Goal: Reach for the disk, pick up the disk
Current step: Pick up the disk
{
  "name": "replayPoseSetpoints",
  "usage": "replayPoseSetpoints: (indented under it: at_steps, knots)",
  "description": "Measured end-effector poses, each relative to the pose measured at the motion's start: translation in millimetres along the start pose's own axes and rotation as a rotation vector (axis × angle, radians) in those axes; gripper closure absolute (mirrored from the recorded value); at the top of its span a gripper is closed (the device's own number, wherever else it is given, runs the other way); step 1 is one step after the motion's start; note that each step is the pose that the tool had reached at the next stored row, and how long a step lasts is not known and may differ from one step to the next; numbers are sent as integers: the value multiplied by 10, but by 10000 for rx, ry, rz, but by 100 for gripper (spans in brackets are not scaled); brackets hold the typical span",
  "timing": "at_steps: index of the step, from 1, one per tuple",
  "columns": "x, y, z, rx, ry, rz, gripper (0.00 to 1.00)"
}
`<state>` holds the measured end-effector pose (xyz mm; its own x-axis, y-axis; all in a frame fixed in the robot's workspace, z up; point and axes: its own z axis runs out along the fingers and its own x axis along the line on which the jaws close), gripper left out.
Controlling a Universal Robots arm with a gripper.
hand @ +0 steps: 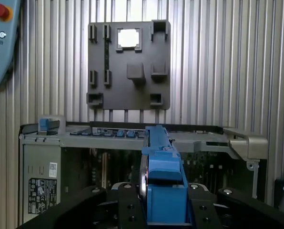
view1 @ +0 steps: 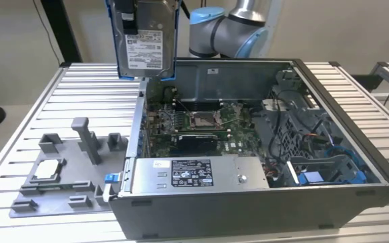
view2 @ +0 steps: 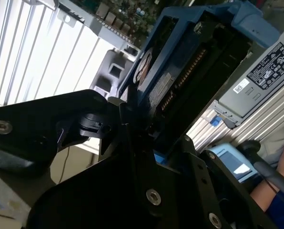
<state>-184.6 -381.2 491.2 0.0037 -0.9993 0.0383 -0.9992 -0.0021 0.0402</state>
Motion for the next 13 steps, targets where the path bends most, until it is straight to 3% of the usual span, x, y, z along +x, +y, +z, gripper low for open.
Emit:
replayPoseSetpoints:
  at_steps: [13]
  knots:
    - [1, -334, -13, -20, 77, 2, 100]
